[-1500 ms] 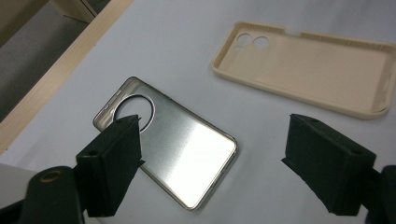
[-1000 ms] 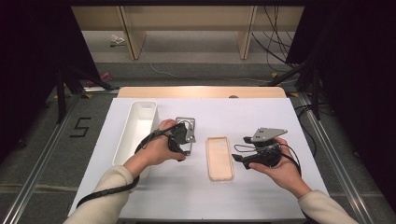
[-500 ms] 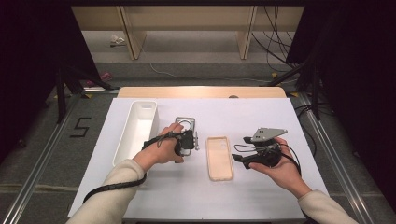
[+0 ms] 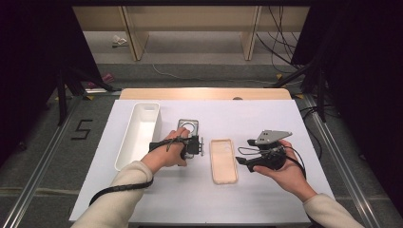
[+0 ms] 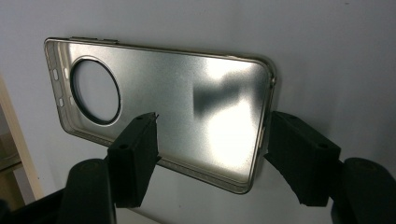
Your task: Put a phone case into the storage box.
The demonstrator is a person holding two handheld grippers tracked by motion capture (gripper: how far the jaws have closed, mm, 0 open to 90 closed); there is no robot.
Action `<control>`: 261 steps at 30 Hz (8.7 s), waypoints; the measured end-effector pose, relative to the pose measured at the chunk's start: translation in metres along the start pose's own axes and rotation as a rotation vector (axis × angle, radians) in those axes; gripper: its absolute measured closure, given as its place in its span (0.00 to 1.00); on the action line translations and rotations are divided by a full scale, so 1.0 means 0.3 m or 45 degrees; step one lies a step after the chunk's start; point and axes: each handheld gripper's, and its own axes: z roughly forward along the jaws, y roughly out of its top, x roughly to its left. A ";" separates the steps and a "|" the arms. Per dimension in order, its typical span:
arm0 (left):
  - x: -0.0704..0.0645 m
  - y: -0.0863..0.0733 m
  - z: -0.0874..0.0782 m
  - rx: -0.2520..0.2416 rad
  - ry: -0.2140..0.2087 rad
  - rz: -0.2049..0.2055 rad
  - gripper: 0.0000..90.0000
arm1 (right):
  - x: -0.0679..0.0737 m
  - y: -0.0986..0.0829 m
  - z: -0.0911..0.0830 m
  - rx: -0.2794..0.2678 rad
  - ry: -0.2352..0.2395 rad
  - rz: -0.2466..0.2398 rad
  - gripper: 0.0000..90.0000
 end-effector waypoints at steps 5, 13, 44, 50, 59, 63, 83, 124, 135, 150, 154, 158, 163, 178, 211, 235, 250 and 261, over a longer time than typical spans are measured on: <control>-0.005 -0.002 0.008 0.008 -0.011 -0.002 0.37 | 0.000 0.000 0.001 -0.001 0.002 0.001 0.25; -0.003 -0.013 0.013 0.001 -0.031 -0.013 0.41 | 0.003 0.001 0.004 0.004 0.006 -0.008 0.25; 0.004 -0.007 0.011 0.014 -0.220 -0.028 0.85 | 0.011 0.004 0.007 0.005 0.016 -0.016 0.25; 0.003 -0.006 0.011 0.017 -0.234 -0.026 0.90 | 0.012 0.005 0.005 0.002 0.015 -0.014 0.25; 0.004 -0.004 0.011 0.021 -0.233 -0.027 0.92 | 0.011 0.006 0.004 -0.002 0.014 -0.016 0.26; 0.004 -0.004 0.011 0.021 -0.236 -0.027 0.93 | 0.012 0.006 0.005 -0.001 0.015 -0.015 0.26; 0.003 0.000 0.010 0.029 -0.246 -0.013 0.95 | 0.010 0.006 0.003 0.001 0.010 -0.012 0.26; -0.072 0.002 -0.137 -0.098 -0.067 -0.039 0.99 | -0.002 0.006 0.001 -0.016 -0.013 0.014 0.26; -0.171 -0.048 -0.185 -0.214 0.017 -0.057 0.99 | 0.004 0.015 0.017 -0.024 -0.009 0.030 0.26; -0.240 -0.058 -0.227 -0.307 0.081 -0.057 0.99 | 0.016 0.067 0.036 -0.094 0.023 0.114 0.26; -0.254 -0.034 -0.243 -0.327 0.084 -0.051 0.99 | 0.020 0.097 0.062 -0.118 0.049 0.144 0.27; -0.269 -0.008 -0.259 -0.371 0.102 -0.041 0.99 | 0.022 0.129 0.096 -0.137 0.072 0.160 0.28; -0.283 0.020 -0.267 -0.366 0.107 0.008 0.99 | 0.022 0.159 0.143 -0.134 0.096 0.185 0.28; -0.300 0.052 -0.274 -0.373 0.114 0.051 0.99 | 0.026 0.219 0.225 -0.119 0.140 0.238 0.32; -0.303 0.063 -0.256 -0.398 0.149 0.069 0.99 | 0.004 0.229 0.221 -0.157 0.282 0.567 0.86; -0.235 -0.026 -0.275 -0.710 0.254 -0.280 0.69 | 0.018 0.270 0.143 -0.308 0.275 0.519 0.91; -0.186 -0.134 -0.286 -1.050 0.180 -0.856 0.44 | 0.008 0.266 0.104 -0.344 0.250 0.483 0.91; -0.163 -0.162 -0.268 -1.122 0.139 -1.109 0.41 | -0.003 0.217 0.066 -0.379 0.239 0.463 0.91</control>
